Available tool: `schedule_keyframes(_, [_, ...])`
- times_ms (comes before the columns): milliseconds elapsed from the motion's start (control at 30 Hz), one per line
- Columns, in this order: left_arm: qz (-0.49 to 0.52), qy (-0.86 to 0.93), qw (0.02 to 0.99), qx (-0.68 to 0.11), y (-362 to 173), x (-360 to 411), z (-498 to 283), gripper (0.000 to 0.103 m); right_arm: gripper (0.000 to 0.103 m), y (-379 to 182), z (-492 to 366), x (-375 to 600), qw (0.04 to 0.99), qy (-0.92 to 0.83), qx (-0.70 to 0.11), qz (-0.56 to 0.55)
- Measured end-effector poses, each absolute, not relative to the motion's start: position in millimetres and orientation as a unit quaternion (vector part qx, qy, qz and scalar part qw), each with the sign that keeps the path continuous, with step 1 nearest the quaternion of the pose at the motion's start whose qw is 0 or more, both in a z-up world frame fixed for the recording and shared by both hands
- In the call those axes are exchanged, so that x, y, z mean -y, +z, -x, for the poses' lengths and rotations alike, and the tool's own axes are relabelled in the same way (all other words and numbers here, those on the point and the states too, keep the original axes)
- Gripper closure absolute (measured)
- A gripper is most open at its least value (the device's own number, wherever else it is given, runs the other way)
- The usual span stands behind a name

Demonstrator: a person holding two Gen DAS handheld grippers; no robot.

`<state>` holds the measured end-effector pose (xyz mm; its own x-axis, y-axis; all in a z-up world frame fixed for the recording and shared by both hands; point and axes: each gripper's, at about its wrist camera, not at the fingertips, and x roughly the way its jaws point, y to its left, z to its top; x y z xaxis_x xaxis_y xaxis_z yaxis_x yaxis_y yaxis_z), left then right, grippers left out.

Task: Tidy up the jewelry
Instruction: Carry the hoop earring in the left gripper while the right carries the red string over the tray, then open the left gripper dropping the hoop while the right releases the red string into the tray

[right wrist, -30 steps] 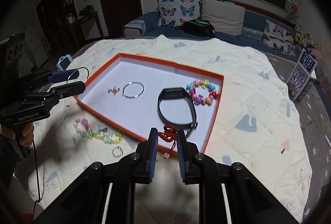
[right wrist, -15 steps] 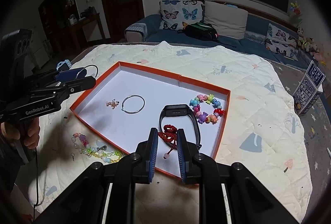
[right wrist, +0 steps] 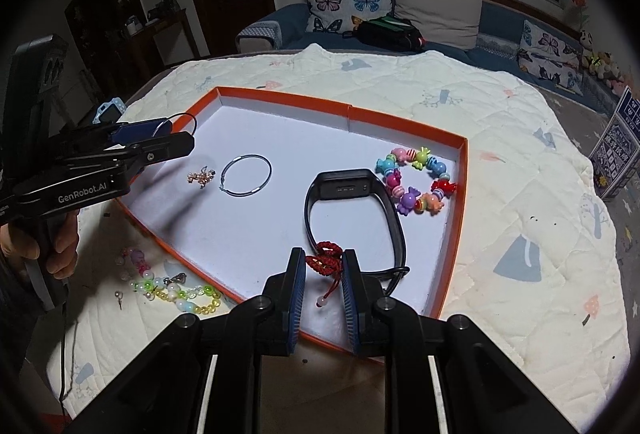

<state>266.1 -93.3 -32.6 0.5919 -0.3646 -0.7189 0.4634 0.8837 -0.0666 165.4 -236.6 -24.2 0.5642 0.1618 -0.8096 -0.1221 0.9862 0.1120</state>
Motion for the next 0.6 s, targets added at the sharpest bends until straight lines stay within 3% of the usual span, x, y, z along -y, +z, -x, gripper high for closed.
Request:
schedule_keyframes(400, [-0.071,-0.223,0.883,-0.407,-51.4,97.7,-275.8,0.047,0.082,-33.0,-169.0,236.8,0.877,0.087,-0.472,-0.028])
schedule_keyframes(600, [-0.076,-0.215,0.885,-0.406,-51.7,100.0,-275.1,0.036,0.082,-33.0,-169.6,237.4,0.877,0.088,-0.472,-0.033])
